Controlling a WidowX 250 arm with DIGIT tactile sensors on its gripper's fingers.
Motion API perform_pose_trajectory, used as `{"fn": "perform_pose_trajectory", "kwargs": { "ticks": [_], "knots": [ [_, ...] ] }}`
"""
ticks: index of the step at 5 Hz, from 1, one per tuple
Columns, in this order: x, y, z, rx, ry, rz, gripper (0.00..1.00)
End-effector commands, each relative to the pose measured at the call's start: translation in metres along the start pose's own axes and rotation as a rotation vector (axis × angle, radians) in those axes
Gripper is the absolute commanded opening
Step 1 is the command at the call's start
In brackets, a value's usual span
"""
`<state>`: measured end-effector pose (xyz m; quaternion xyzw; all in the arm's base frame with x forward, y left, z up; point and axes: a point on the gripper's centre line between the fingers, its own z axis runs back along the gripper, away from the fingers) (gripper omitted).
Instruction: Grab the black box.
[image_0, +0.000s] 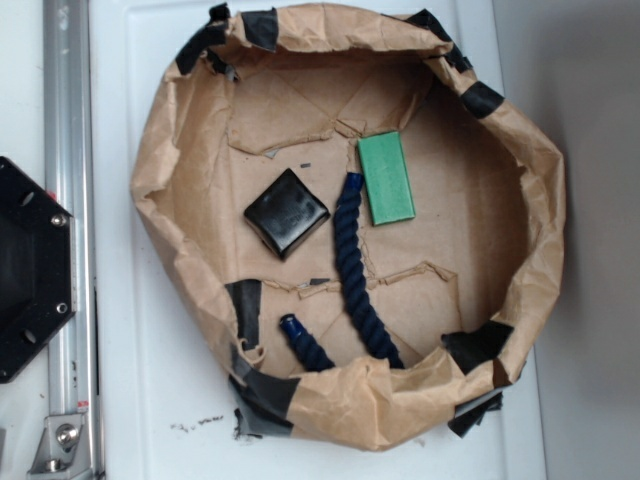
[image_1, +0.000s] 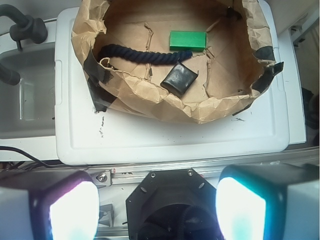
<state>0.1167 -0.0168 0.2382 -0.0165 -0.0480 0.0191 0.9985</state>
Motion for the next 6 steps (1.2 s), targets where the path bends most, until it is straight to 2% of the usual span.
{"fn": "perform_pose_trajectory", "kwargs": {
  "ticks": [1, 2, 6],
  "knots": [
    [0.0, 0.0, 0.0, 0.0, 0.0, 0.0, 1.0],
    [0.017, 0.008, -0.012, 0.023, 0.036, 0.031, 1.0],
    [0.017, 0.008, -0.012, 0.023, 0.036, 0.031, 1.0]
  ]
}}
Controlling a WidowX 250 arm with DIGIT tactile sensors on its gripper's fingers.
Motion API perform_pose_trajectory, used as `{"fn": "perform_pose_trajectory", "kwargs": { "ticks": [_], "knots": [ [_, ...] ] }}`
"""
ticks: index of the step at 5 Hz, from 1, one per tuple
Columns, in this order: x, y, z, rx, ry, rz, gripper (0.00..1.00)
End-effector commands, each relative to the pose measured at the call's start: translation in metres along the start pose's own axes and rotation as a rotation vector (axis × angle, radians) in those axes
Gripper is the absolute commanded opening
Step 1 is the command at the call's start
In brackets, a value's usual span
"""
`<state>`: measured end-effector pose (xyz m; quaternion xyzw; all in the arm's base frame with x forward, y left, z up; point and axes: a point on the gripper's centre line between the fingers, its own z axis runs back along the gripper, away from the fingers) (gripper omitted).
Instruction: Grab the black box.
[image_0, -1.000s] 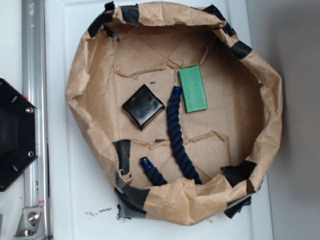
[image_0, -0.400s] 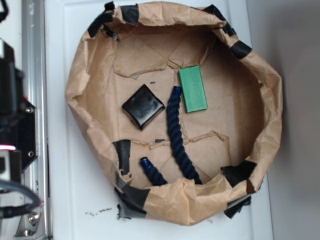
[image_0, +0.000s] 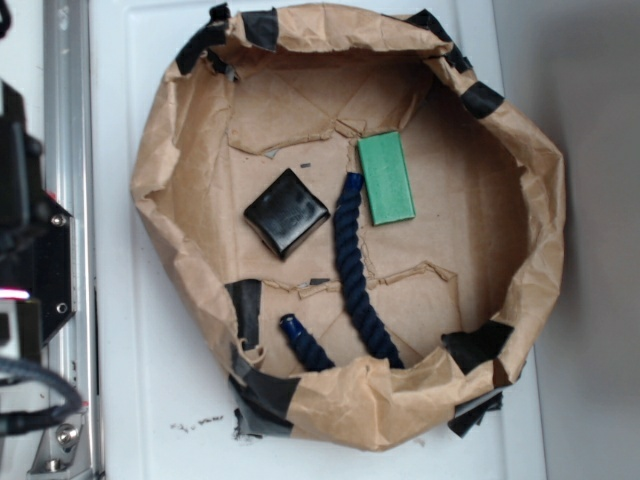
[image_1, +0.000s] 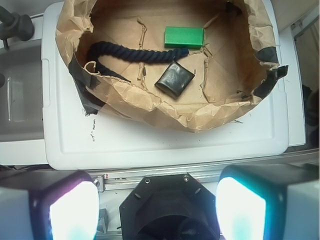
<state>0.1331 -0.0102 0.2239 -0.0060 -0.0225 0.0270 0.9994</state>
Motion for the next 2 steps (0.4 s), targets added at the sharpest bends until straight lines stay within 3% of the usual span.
{"fn": "perform_pose_trajectory", "kwargs": {
  "ticks": [1, 2],
  "knots": [
    [0.032, 0.013, -0.006, -0.065, -0.009, 0.169, 1.0],
    [0.065, 0.027, -0.024, -0.091, -0.08, 0.376, 1.0]
  ]
}}
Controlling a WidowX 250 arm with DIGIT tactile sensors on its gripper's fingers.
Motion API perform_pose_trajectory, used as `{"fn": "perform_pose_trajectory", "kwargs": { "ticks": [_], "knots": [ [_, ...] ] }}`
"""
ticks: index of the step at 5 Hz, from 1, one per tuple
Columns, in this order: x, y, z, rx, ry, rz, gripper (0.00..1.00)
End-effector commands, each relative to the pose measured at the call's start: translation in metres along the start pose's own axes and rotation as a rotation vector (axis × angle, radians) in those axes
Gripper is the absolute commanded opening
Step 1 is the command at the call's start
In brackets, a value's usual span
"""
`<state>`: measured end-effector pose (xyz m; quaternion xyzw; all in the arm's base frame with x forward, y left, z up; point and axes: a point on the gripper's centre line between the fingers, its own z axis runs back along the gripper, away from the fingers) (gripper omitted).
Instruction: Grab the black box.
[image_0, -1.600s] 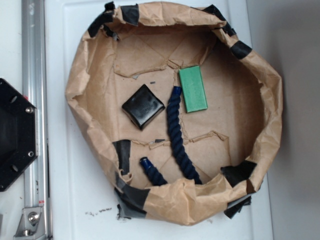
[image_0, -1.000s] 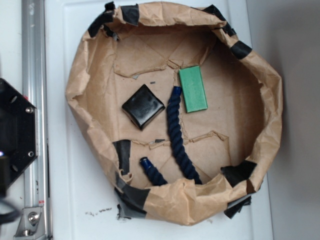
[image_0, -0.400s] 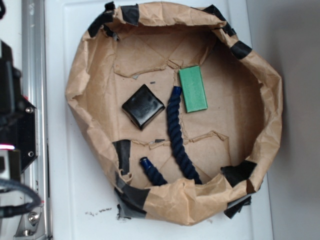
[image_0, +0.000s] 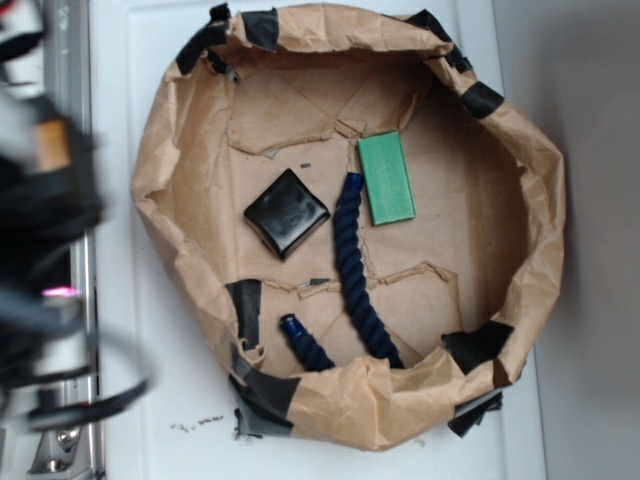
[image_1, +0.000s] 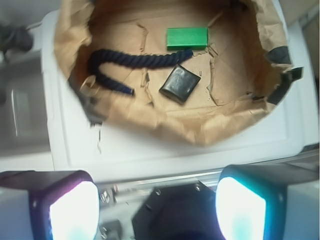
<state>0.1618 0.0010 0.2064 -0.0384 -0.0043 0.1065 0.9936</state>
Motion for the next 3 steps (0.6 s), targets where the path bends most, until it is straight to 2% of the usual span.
{"fn": "perform_pose_trajectory", "kwargs": {
  "ticks": [1, 2, 3],
  "knots": [
    [0.051, 0.026, -0.021, -0.013, -0.157, 0.41, 1.0],
    [0.061, 0.032, -0.048, 0.011, -0.138, 0.556, 1.0],
    [0.077, 0.037, -0.071, 0.066, -0.085, 0.646, 1.0]
  ]
}}
